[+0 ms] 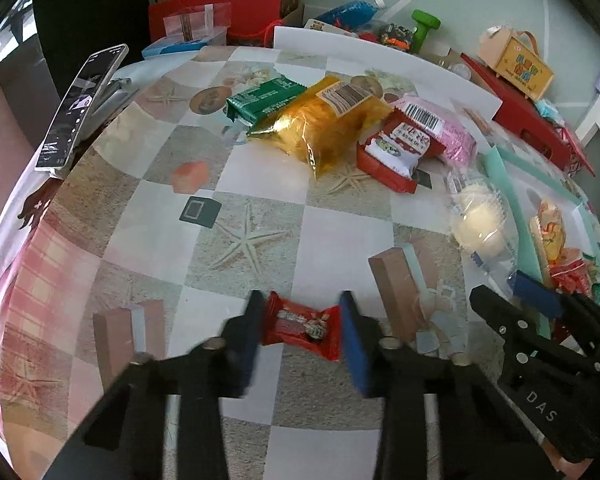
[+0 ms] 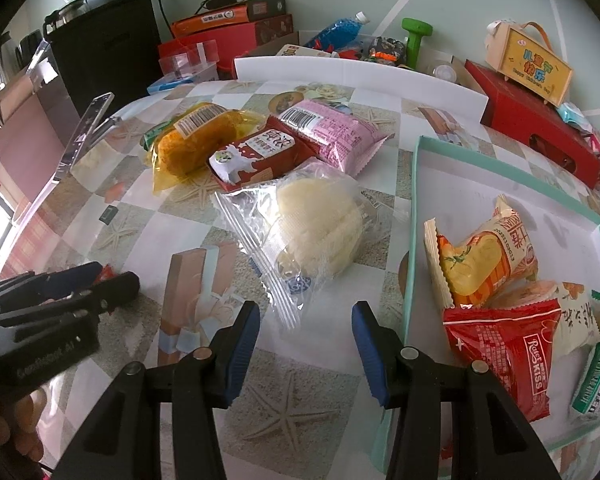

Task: Organize snacks
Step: 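Grasp the small red candy packet with the left gripper, then grasp the bread bun in clear plastic bag with the right gripper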

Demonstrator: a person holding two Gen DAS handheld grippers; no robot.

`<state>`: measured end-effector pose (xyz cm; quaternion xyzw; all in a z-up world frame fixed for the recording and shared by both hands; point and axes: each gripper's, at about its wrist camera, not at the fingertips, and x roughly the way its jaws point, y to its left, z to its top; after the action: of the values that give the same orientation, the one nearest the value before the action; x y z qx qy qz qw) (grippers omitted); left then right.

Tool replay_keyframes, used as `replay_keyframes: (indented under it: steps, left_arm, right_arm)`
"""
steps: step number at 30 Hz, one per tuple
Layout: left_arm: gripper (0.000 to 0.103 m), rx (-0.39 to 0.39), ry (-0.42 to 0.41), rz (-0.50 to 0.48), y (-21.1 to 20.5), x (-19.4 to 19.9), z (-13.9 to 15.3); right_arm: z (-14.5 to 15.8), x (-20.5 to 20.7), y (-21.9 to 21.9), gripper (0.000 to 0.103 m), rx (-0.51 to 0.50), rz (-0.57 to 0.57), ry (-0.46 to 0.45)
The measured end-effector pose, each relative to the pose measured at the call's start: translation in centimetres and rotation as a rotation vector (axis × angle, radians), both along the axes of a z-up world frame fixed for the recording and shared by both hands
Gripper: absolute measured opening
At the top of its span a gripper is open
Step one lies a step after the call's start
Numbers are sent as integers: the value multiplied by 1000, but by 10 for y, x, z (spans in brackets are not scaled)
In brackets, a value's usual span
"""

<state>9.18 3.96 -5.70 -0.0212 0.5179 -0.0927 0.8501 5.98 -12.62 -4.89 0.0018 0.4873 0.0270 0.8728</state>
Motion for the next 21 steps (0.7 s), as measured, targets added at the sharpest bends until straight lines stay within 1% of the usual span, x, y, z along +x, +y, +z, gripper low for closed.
replay_keyframes:
  steps: [1, 2, 11, 14, 16, 21]
  left_arm:
    - [30, 3, -2, 3, 0, 0, 0]
    - [29, 4, -3, 5, 1, 2, 0]
    - [28, -19, -15, 36, 3, 7, -1]
    - [28, -28, -17, 63, 4, 12, -1]
    - [28, -33, -19, 73, 4, 15, -1]
    - [28, -49, -22, 93, 4, 21, -2]
  right_arm:
    - [0, 0, 0, 52, 3, -1, 0]
    - [0, 1, 0, 52, 5, -2, 0]
    - [1, 4, -3, 54, 34, -14, -10]
    - [2, 6, -6, 60, 84, -23, -20]
    - [2, 7, -7, 66, 117, -23, -27]
    - [4, 12, -10, 77, 193, -36, -45]
